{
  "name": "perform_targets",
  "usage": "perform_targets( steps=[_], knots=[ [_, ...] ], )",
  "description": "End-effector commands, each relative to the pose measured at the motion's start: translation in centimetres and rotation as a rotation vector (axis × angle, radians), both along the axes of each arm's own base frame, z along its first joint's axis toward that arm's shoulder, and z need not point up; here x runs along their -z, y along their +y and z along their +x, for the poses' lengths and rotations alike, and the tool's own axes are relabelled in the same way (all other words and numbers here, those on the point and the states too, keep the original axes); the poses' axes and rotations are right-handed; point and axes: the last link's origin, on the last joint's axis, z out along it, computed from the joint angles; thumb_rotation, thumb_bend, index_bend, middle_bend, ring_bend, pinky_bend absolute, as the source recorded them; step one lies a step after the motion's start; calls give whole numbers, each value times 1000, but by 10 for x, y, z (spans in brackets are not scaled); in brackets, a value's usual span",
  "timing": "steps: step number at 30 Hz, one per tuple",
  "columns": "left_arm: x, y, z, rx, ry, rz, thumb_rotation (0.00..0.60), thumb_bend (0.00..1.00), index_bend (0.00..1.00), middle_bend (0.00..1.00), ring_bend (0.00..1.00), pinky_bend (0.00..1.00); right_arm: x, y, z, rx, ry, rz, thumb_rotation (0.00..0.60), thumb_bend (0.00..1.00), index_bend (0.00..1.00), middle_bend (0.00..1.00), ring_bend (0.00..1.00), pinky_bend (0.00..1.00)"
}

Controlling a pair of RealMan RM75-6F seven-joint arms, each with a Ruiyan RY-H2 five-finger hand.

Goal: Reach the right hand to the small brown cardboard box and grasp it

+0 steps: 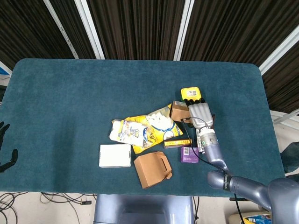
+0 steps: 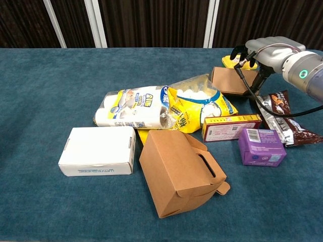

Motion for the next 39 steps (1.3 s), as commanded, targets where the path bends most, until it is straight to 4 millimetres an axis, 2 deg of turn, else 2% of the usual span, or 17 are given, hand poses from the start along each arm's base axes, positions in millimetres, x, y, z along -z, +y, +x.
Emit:
perform_targets(
  steps=[1,13,21,25,27,32,39],
  knots=[
    [0,0,0,-1,0,1,600,465,0,0,37,16,3,2,-3,2,-21,26,600,96,240,320,337,244],
    [0,0,-1,-8,2,-2,600,465,0,0,38,16,15,3,-4,-8,3,50,600,96,241,316,289,231],
    [-1,1,0,-7,1,-1,600,465,0,0,37,16,21,0,-6,-5,24,15,600,102,273,370,391,254],
    [-2,1,0,-9,0,-4,600,465,0,0,37,16,22,-2,-5,-10,-14,-18,600,175,374,485,525,384],
    [-2,1,0,-10,-2,-5,600,465,0,0,37,16,21,-2,-3,-22,-44,-38,600,216,412,518,563,418],
    [-1,0,-1,-13,-1,-7,600,465,0,0,37,16,21,0,-1,-42,-84,-36,600,272,437,535,580,419],
    [-1,0,-1,-14,-3,-8,600,465,0,0,37,16,13,3,3,-77,-126,-13,600,283,453,556,592,420]
  ],
)
